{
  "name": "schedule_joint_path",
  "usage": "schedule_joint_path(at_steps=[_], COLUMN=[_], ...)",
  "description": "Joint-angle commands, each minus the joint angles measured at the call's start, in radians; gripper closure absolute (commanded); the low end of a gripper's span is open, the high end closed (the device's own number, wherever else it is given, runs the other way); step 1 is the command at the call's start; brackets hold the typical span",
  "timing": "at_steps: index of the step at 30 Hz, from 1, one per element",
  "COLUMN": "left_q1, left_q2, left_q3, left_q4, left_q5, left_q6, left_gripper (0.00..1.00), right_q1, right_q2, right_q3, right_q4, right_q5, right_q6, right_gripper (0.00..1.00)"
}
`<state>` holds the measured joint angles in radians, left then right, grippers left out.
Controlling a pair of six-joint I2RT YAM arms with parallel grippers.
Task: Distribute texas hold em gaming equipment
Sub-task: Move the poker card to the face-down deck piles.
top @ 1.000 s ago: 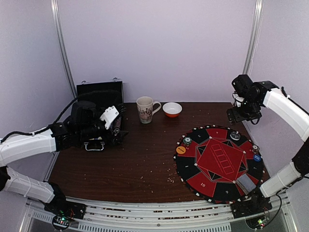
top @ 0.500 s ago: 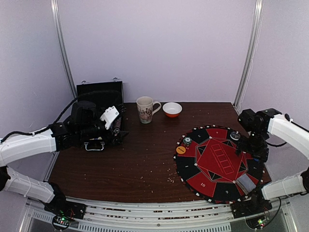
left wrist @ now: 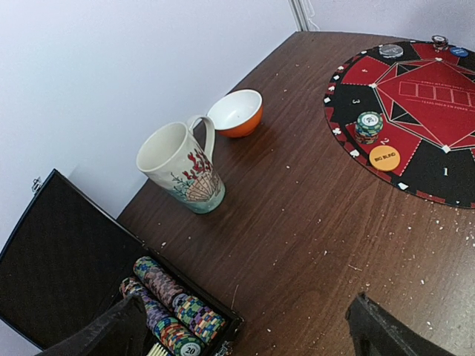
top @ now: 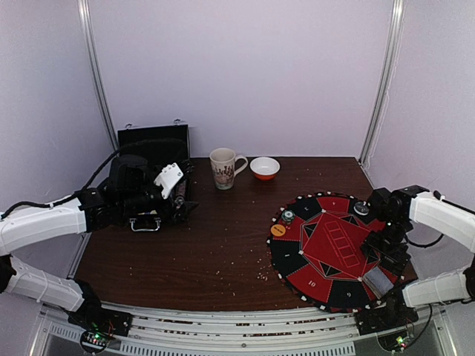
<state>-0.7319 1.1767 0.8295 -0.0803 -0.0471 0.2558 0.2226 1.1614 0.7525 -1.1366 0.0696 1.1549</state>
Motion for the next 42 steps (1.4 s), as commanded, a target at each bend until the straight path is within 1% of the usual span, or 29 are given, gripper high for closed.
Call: schedule_joint_path(at_steps=[1,6,22,35,42], left_q1=[0.009,0.008,0.008,0.008,0.009], left_q2=[-0.002,0.001,0.009,0.010,0.008], left_q3=[0.013,0.012,0.011,0.003,0.000], left_q4=[0.024,0.024,0.025,0.033,0.034], left_q5=[0.009,0.007,0.012,0.018,0.015], left_q6=[-0.006,-0.006,0.003,0.011,0.017], left_gripper=[0.02,0.02,0.02,0.02,0.02], right_q1=[-0.007,-0.007,-0.008,-0.007,-0.008], right_q2=[0.018,0.039,0.075,0.118,0.129], right_q3=[-0.054,-0.096,-0.110,-0.125,-0.105], right_q4=[0.043,0.080,0.093,0.134,0.129], right_q5=[-0.025,-0.024,-0.007,0.021,0.041], right_q6=[0.081,0.113,0.136,0.105,0.083], right_gripper=[0.00,0.00,0.00,0.00,0.00])
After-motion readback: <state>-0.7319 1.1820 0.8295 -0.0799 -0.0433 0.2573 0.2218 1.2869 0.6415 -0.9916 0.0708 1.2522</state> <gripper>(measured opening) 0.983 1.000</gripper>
